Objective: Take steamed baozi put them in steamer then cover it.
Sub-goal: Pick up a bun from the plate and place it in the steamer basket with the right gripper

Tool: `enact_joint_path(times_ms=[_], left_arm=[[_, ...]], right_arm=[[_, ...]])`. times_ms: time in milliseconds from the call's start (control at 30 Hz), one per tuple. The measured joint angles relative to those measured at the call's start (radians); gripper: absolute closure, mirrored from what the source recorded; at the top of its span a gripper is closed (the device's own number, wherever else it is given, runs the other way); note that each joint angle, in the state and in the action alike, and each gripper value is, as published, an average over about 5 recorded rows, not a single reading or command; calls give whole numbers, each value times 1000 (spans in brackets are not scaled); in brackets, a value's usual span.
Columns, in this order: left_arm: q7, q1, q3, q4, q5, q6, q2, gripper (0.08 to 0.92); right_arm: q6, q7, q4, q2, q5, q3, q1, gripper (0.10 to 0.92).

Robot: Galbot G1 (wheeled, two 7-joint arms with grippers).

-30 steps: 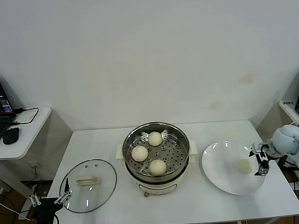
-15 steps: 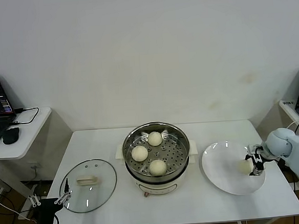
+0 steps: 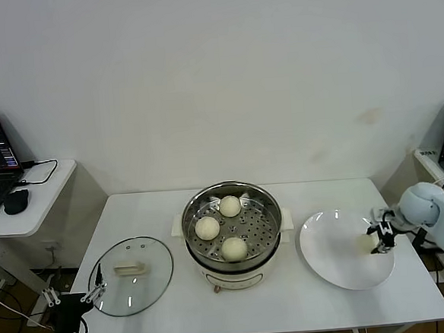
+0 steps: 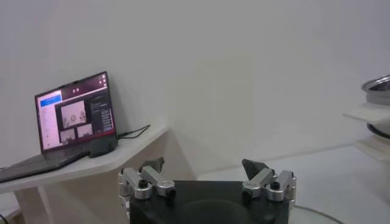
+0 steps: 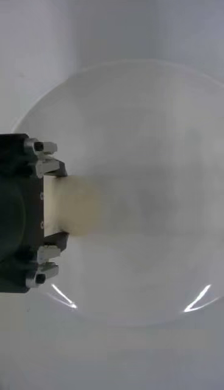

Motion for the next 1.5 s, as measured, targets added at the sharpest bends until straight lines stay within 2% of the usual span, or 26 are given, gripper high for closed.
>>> enact_joint_path(times_ms=[433,767,1133,1500], left_arm=[[0,-13,16,-6,3,-3,3,177],[1,-20,19,-7,1,-3,0,177],[1,-20,14,-2,4,-5,-17,177],[0,-13,2,0,5,-18,-29,177]], right_arm=[[-113,24,170,-20,247,-280,411,441],[-255,109,292,97,495,-533,708,438],[-394,252,318,279,694,-649,766,440],[-448,313,276,410,734,-706,738,437]])
